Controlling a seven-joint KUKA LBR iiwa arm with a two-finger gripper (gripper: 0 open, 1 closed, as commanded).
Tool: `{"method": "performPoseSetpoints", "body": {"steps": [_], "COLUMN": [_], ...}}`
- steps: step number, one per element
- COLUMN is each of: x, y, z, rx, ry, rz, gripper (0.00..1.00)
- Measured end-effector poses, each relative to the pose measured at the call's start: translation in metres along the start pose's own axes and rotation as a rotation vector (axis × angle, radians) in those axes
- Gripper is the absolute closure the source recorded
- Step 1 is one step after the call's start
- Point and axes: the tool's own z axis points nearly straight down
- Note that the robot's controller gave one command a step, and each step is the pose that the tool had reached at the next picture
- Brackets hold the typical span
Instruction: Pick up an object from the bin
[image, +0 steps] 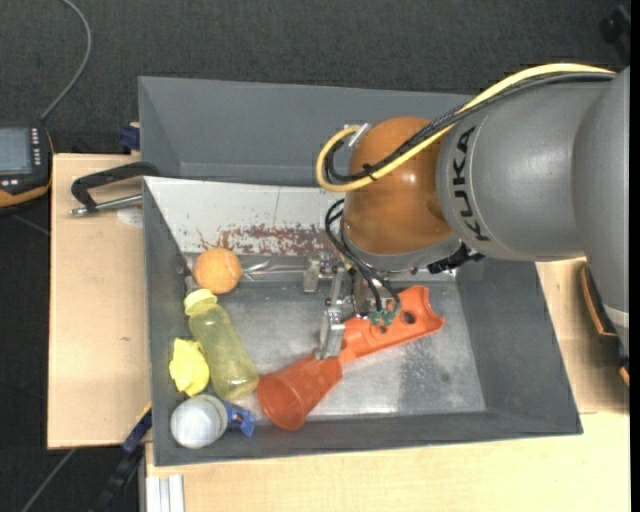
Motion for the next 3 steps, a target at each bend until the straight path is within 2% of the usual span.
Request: {"method": "performPoseSetpoints", "body": {"steps": [1,2,3], "x": [-0.001,0.003,0.007], "y": [0.0,0.002,0.003], "z": [-0.003,0.016,0.03], "rx": [0.0,-0.001,-0.001], "ry": [-0.004,-0.016,-0.012], "rz": [0.001,-0.111,-0.183], "gripper": [0.0,0.0,0.0]}}
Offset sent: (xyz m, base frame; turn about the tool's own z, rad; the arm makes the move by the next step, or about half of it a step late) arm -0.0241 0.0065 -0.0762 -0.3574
